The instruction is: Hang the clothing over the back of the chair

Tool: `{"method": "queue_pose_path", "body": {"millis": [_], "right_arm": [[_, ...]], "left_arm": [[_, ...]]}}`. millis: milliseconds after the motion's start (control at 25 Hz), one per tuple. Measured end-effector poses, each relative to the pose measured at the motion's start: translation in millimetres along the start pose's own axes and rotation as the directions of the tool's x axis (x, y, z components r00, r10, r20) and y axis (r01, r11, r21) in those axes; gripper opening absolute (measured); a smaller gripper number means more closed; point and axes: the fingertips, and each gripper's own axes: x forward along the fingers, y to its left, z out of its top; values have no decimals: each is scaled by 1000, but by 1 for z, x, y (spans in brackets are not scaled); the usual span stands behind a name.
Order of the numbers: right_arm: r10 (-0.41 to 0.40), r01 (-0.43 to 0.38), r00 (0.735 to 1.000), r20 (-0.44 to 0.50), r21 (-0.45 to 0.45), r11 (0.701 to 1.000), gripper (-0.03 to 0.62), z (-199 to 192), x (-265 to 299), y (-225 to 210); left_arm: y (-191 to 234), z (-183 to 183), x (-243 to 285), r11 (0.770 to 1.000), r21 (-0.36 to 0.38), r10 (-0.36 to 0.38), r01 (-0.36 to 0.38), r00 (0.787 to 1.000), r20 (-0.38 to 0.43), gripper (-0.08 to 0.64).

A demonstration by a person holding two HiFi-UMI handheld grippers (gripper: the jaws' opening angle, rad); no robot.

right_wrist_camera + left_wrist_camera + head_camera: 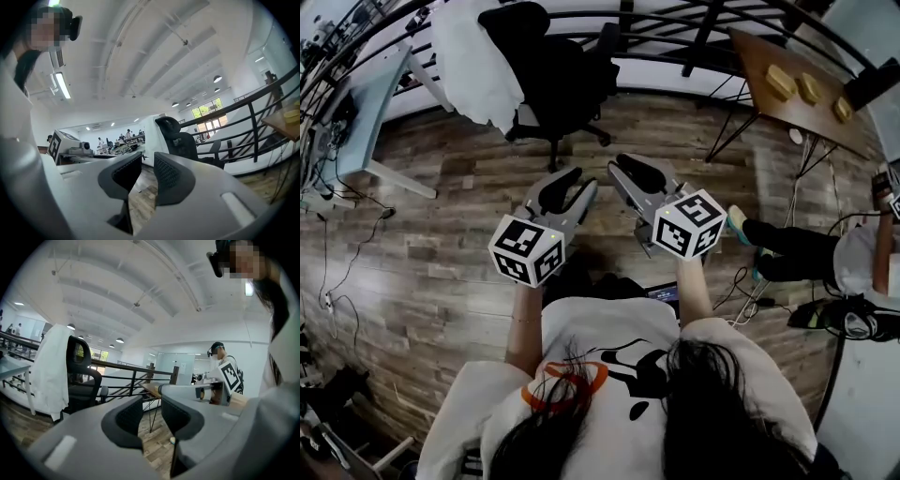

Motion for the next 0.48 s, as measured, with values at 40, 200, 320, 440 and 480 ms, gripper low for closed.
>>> {"method": "queue_pose_path", "body": {"millis": [40,200,320,440,480], "right_arm": [[6,-6,1000,0,10,1000,103,-4,-4,4],[16,-16,1000,-4,15,1000,94,-12,-16,19],[8,-8,1000,-23,-2,1000,92,-20,-21,24],[4,-4,1000,-25,-5,1000,85,-25,-27,26],[3,-4,1000,-26,-5,1000,81,-26,-28,27]], "left_arm": [[-4,-3,-3,1000,-3,1,-1,1000,-3,233],[-16,-8,-14,1000,-25,0,1,1000,9,233],[-23,-13,-18,1000,-12,5,-5,1000,1,233],[-28,-19,-19,1000,-2,9,-9,1000,-5,233],[-29,-19,-19,1000,-2,9,-9,1000,-5,233]]}}
